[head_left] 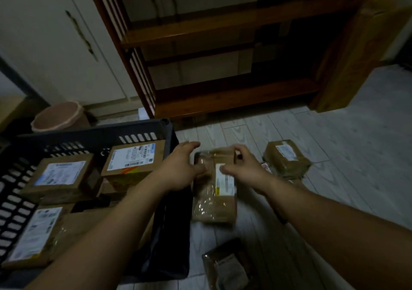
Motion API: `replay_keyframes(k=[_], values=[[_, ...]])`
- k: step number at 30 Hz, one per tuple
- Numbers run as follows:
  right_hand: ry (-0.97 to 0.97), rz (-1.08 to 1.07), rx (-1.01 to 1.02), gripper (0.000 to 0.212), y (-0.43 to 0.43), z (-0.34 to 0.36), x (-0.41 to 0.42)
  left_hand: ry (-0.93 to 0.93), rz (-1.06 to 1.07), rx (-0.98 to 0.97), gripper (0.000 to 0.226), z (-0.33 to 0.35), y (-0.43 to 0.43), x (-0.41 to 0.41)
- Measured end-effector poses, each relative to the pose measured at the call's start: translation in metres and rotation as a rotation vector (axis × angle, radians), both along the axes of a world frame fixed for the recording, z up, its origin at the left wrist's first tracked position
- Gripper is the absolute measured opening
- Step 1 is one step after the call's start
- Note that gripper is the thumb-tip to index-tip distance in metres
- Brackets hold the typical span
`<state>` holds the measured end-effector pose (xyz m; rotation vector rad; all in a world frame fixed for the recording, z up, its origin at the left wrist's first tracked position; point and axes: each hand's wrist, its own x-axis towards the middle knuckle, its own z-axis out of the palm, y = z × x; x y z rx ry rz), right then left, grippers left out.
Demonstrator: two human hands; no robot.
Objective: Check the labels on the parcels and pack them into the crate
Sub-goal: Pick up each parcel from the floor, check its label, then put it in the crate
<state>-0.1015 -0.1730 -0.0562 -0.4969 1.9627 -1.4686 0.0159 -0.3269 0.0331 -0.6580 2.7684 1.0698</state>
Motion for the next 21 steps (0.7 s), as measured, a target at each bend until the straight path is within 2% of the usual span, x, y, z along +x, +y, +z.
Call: replay_keyframes(k=[3, 5, 7, 9, 12, 15, 18, 19, 21], values=[[0.008, -0.162, -0.066, 0.057, 0.020, 0.037, -0.019, 0.008, 0.056, 0.128, 0.093, -0.007, 0.005, -0.010], [-0.017, -0.250, -0.139, 0.057, 0.029, 0.057, -0.024, 0.002, 0.100, 0.329, 0.096, -0.008, 0.006, -0.013], [-0.013, -0.338, -0.215, 0.055, 0.035, 0.075, -0.024, 0.006, 0.082, 0.568, 0.086, -0.006, 0.006, -0.014], [0.015, -0.401, -0.275, 0.055, 0.033, 0.091, -0.020, 0.034, 0.021, 0.756, 0.062, -0.001, 0.006, -0.014], [0.073, -0.384, -0.322, 0.070, 0.021, 0.109, -0.006, 0.162, 0.034, 0.945, 0.040, 0.014, 0.001, -0.013], [0.123, -0.223, -0.341, 0.084, -0.001, 0.125, 0.019, 0.275, 0.114, 1.001, 0.026, 0.035, -0.012, -0.007], [0.105, -0.156, -0.412, 0.089, -0.021, 0.137, 0.040, 0.299, 0.201, 0.917, 0.016, 0.056, -0.036, 0.007], [0.080, -0.194, -0.447, 0.091, -0.024, 0.141, 0.042, 0.290, 0.209, 0.879, 0.018, 0.062, -0.047, 0.014], [0.068, -0.285, -0.478, 0.088, -0.025, 0.149, 0.039, 0.229, 0.174, 0.812, 0.036, 0.072, -0.071, 0.029]])
